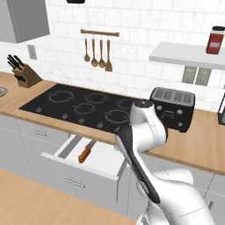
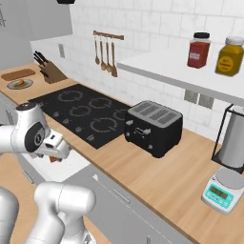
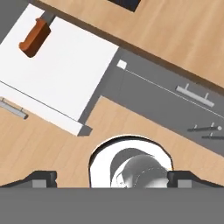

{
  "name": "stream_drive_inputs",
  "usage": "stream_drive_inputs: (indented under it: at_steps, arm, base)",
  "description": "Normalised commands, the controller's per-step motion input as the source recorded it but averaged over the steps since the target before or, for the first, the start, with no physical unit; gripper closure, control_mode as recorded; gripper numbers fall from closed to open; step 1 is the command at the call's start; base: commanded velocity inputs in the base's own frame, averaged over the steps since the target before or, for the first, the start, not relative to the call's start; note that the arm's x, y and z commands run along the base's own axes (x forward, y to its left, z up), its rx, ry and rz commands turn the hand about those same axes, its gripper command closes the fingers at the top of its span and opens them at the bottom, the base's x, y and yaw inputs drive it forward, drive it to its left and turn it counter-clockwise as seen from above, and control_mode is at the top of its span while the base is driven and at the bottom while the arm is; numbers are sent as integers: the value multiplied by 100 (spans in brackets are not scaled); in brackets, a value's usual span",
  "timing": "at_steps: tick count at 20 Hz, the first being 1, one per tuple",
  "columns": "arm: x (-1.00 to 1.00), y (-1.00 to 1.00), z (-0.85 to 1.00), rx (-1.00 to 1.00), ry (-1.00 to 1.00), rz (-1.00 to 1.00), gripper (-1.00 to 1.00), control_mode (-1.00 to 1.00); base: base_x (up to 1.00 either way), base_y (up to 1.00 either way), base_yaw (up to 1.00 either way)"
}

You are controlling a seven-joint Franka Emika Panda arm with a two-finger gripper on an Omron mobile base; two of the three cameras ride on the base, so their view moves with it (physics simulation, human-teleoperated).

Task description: Pick up the knife from the drawer and place it on the cutting board. Then place the meat from the plate to the cutting board.

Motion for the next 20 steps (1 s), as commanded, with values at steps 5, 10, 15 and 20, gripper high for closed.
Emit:
stream_drive_inputs:
  at_steps: [5,10,15,20]
  arm:
    - [53,98,-40,3,11,-16,-100,-100]
    - [58,86,-53,0,15,0,-100,-100]
    - [63,40,-18,0,3,-2,-100,-100]
    - [47,18,-31,1,0,-1,-100,-100]
  base:
    - [0,0,0]
    - [0,0,0]
    - [0,0,0]
    - [0,0,0]
